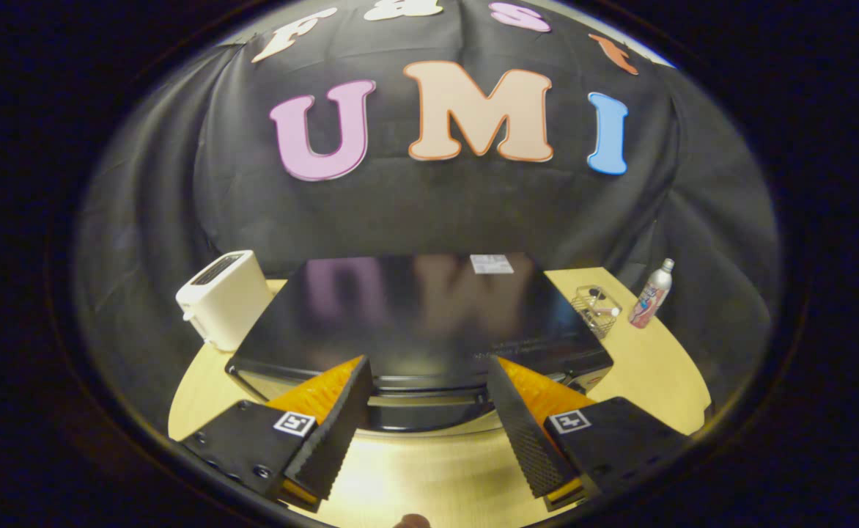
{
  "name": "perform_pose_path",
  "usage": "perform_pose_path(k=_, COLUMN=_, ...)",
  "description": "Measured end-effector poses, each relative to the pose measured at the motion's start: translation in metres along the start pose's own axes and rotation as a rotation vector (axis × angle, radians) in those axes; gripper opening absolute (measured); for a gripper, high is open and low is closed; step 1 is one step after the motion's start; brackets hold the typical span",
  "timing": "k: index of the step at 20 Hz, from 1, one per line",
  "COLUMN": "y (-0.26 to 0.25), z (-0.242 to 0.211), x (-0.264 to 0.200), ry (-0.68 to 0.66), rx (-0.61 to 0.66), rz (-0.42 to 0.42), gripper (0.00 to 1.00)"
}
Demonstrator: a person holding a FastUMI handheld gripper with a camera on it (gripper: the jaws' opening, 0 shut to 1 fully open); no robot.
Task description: Open the toaster oven, put the food inside, and close the toaster oven door.
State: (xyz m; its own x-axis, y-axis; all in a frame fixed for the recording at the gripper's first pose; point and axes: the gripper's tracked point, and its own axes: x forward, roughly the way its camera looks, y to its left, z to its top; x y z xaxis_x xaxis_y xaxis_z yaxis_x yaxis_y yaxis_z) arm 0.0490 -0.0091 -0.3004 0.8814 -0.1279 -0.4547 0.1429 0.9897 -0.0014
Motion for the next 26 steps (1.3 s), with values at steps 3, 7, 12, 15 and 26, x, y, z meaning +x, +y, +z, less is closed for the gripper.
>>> perform_pose_path(k=3, y=-0.001, z=-0.006, x=-0.002, ry=0.003, rx=0.041, rz=0.008, gripper=0.98)
perform_pose_path(k=7, y=-0.002, z=-0.01, x=-0.008, ry=0.009, rx=-0.016, rz=0.019, gripper=0.98)
perform_pose_path(k=12, y=-0.006, z=-0.023, x=-0.029, ry=0.015, rx=-0.006, rz=0.016, gripper=0.99)
perform_pose_path(k=15, y=-0.009, z=-0.038, x=-0.045, ry=0.03, rx=-0.002, rz=0.018, gripper=0.99)
perform_pose_path(k=26, y=-0.021, z=-0.159, x=-0.086, ry=0.268, rx=-0.02, rz=0.009, gripper=0.98)
